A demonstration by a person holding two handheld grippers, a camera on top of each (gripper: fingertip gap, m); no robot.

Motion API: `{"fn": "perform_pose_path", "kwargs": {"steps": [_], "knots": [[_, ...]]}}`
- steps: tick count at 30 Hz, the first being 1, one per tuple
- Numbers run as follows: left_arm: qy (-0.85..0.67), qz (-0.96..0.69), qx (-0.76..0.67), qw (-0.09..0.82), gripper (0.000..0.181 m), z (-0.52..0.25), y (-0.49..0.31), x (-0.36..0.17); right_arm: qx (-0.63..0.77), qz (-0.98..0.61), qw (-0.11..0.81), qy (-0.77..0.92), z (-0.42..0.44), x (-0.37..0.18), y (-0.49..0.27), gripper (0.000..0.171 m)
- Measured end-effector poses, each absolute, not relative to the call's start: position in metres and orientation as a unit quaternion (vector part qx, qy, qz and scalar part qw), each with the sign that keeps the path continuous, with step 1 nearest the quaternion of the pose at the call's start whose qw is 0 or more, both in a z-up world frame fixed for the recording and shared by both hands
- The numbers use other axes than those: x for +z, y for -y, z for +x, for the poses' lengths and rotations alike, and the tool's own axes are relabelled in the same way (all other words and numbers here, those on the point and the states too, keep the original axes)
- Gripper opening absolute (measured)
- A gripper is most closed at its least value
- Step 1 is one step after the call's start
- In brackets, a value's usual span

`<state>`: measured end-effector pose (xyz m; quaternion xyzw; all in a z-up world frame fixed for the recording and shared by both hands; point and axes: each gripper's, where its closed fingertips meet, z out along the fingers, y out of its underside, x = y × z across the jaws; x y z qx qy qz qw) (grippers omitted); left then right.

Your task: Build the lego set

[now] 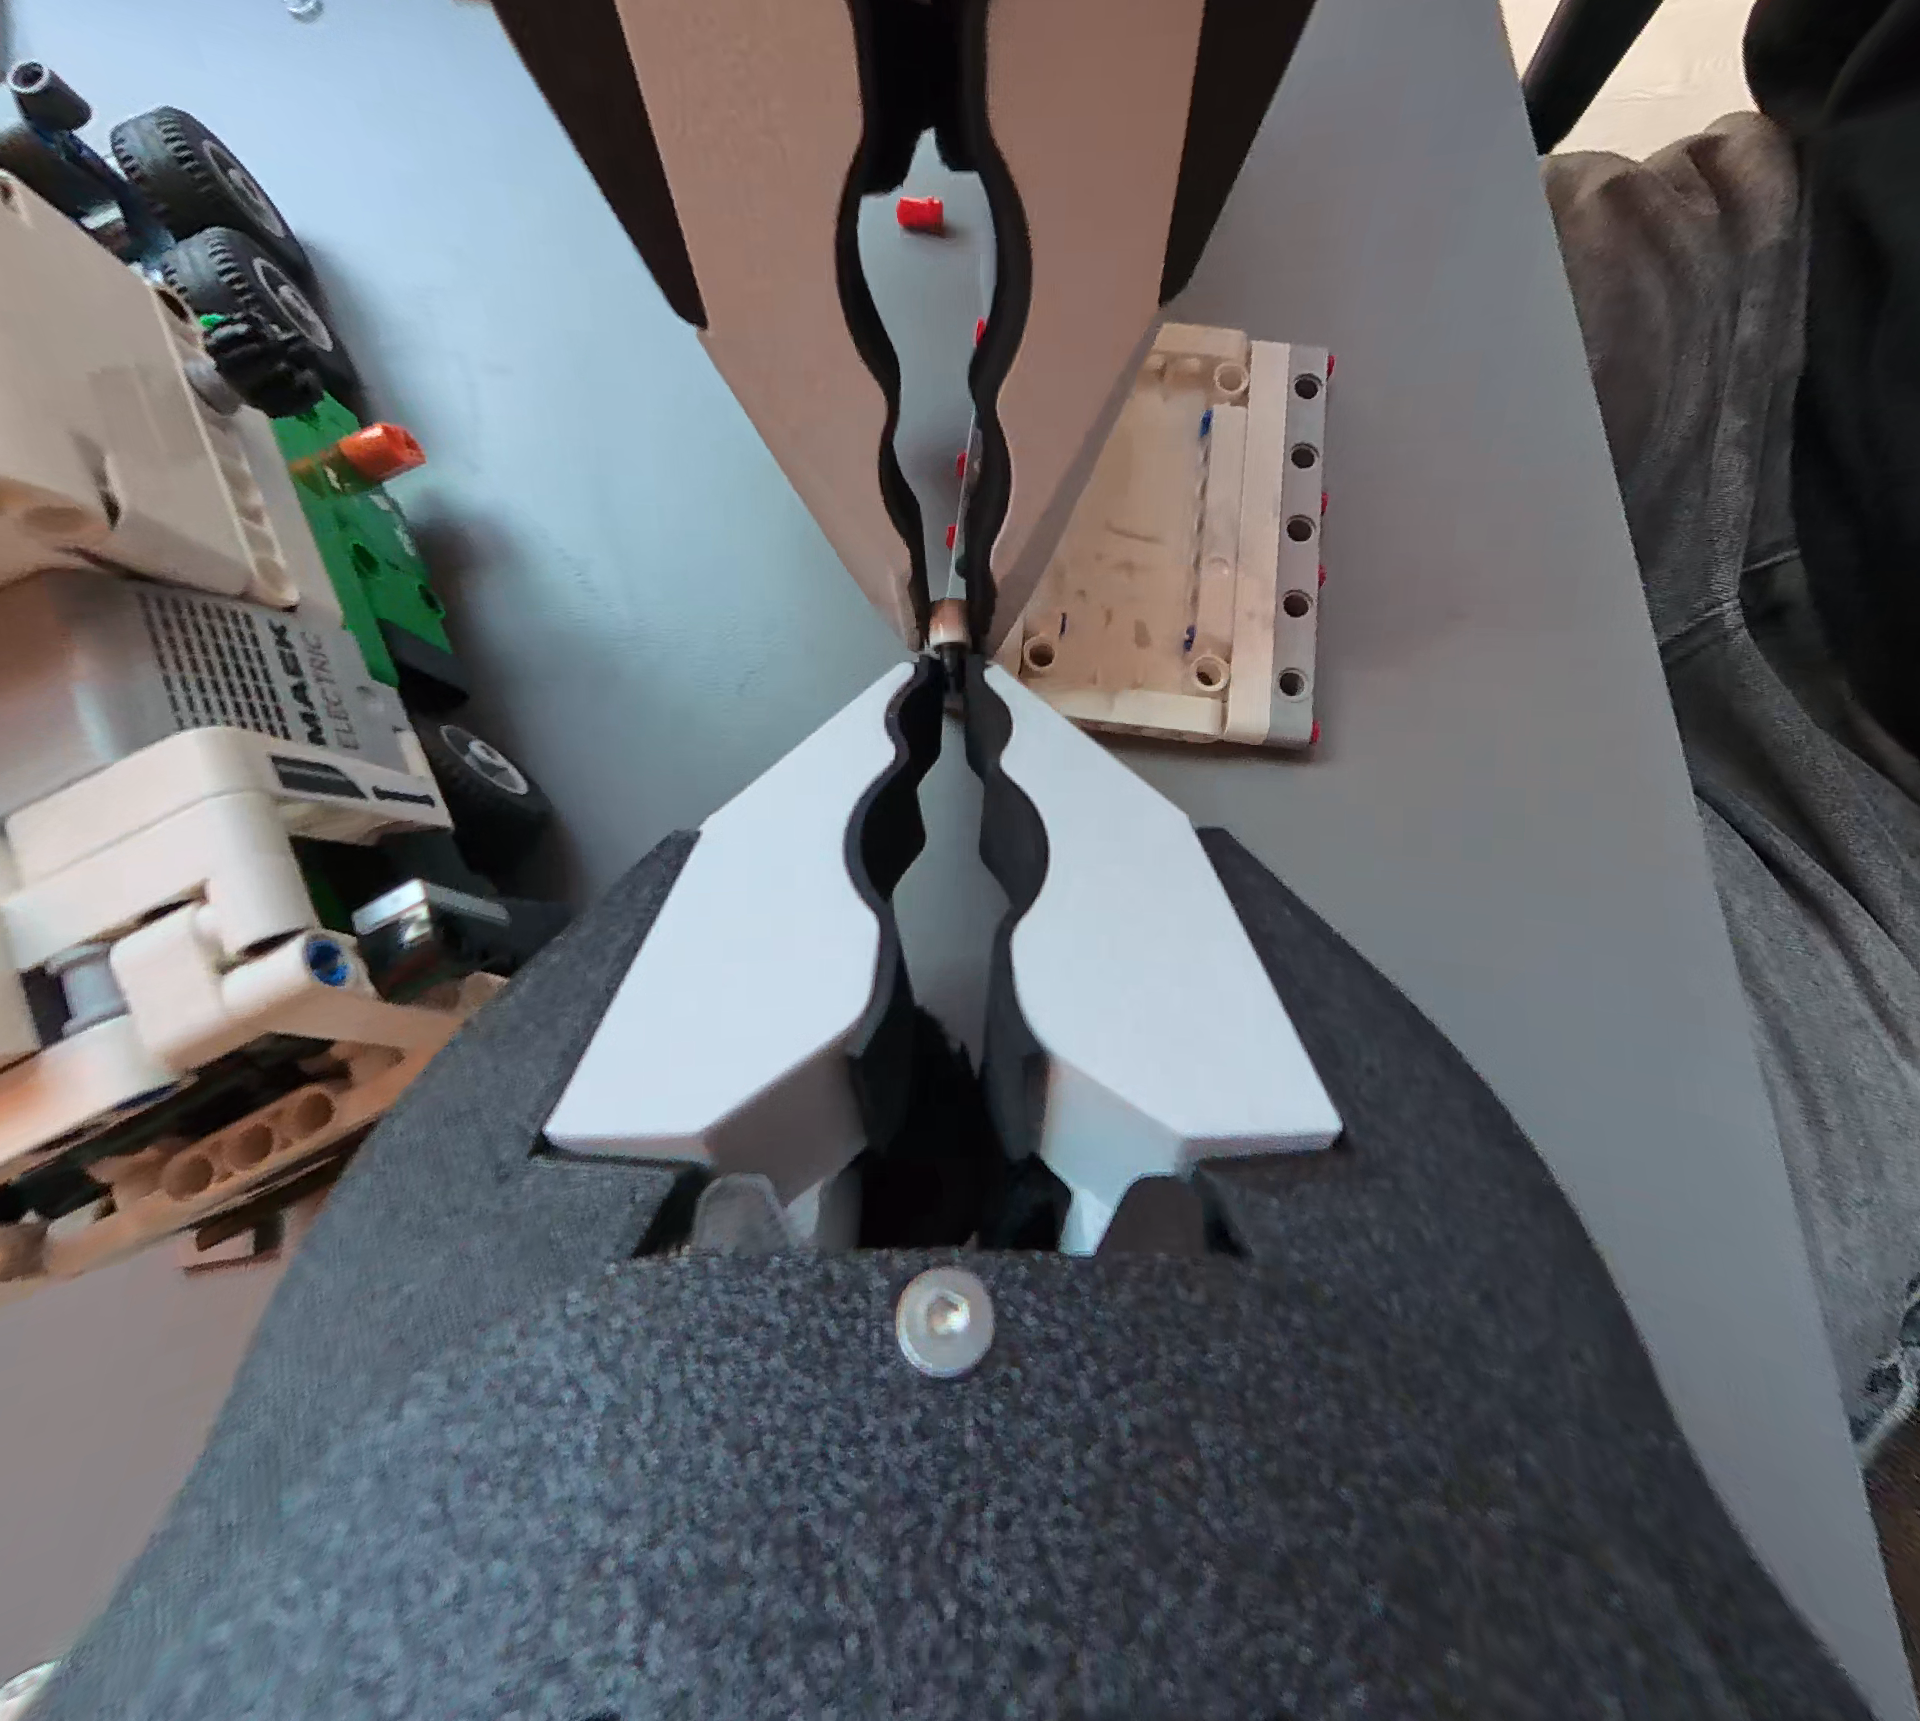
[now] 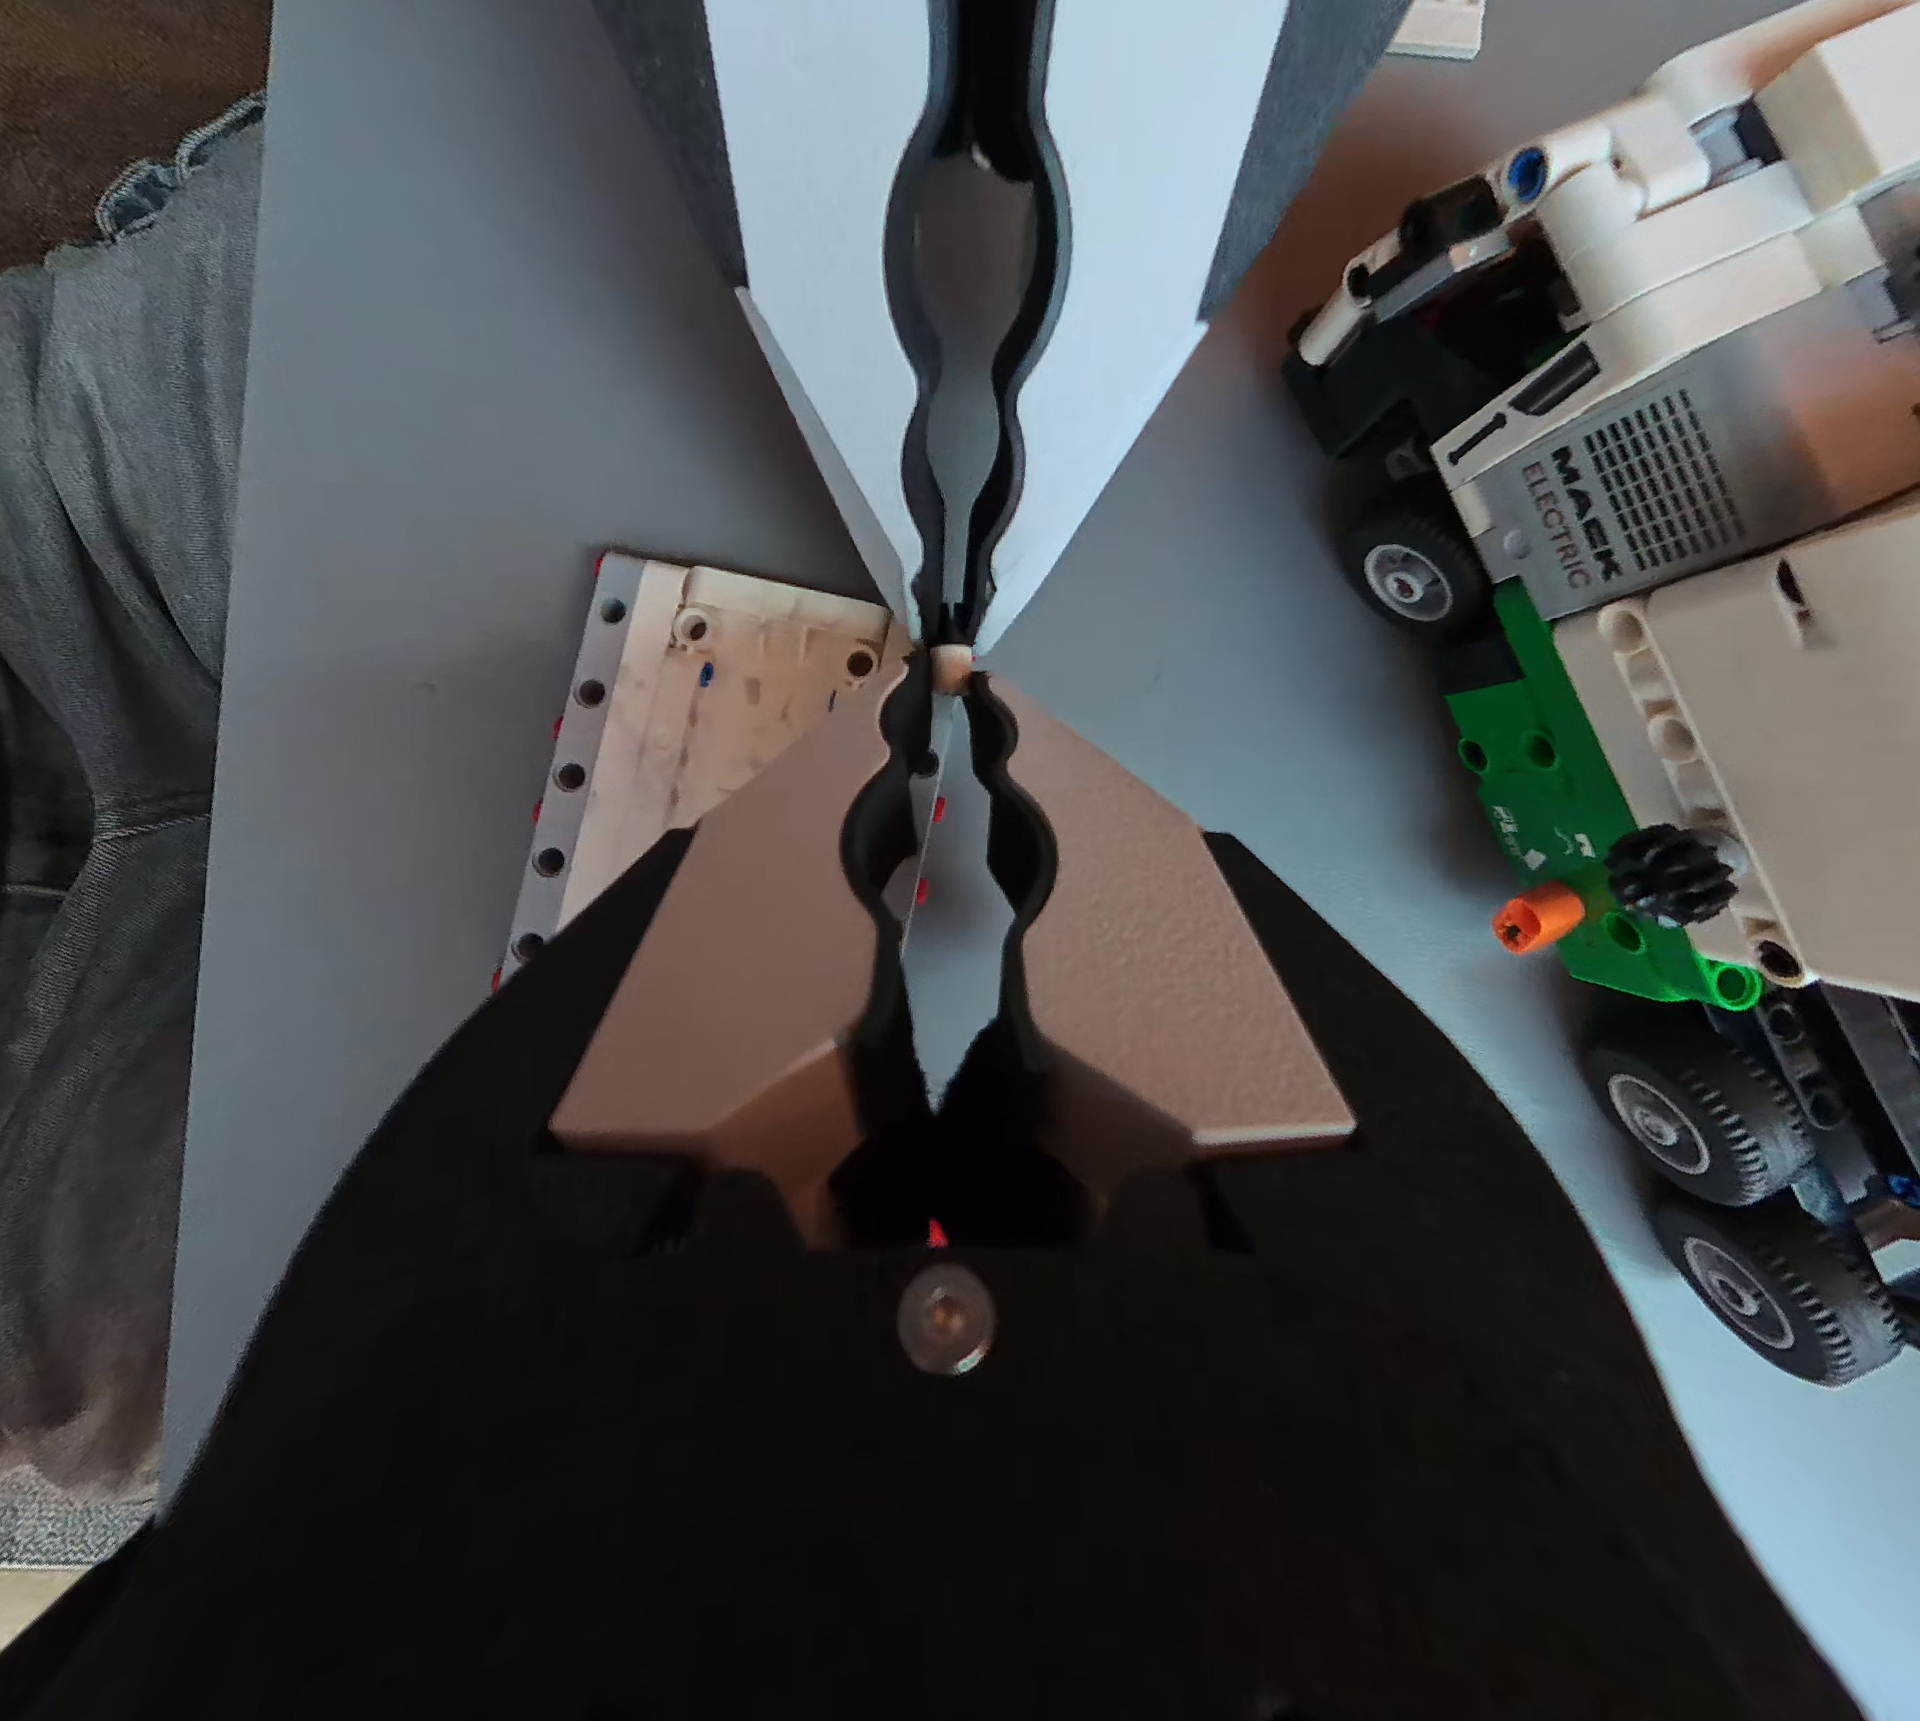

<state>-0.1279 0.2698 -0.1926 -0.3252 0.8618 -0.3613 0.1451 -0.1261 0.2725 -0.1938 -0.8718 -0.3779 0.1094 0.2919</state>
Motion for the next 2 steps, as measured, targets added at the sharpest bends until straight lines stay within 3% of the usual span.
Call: {"fn": "perform_pose_path", "kwargs": {"steps": [1, 2], "knots": [[-0.864, -0.325, -0.359, 0.137, 0.002, -0.1283, -0.2703, -0.1933, 0.110, -0.872, 0.296, 0.375, -0.1266, -0.1935, -0.2729, 0.005], [-0.865, -0.325, -0.358, 0.131, 0.002, -0.1286, -0.2703, -0.1937, 0.110, -0.872, 0.298, 0.373, -0.1267, -0.1936, -0.2729, 0.006]]}}
